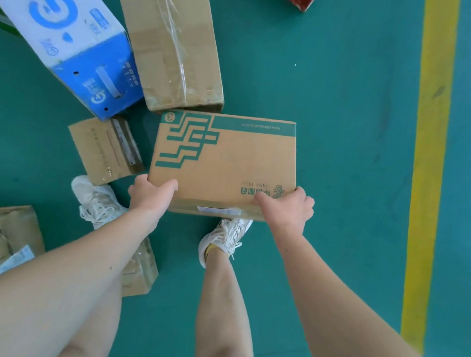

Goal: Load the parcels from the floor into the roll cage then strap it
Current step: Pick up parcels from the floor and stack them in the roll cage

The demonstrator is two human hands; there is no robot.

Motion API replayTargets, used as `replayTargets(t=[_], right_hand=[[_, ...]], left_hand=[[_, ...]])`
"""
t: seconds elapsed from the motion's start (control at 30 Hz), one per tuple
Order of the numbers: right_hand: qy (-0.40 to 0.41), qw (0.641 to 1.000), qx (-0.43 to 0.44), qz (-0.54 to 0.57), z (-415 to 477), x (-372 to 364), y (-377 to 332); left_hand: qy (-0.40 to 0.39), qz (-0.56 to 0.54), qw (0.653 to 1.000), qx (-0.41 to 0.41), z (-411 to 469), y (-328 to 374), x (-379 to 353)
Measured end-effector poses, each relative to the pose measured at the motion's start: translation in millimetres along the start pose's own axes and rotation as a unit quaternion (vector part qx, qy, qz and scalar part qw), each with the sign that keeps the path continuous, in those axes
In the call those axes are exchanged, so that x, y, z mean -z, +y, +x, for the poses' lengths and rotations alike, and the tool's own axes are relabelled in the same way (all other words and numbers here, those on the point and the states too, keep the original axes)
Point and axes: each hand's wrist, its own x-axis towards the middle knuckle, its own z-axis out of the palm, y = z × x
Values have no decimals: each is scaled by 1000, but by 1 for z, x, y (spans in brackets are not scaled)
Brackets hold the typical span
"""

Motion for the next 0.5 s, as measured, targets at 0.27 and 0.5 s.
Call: replayTargets(t=[0.27, 0.5], right_hand=[[-3, 985, -14, 174, -133, 65, -56], [-8, 971, 123, 203, -255, 144, -122]], left_hand=[[72, -50, 996, -28, -109, 69, 99], [129, -73, 980, -130, -213, 132, 214]])
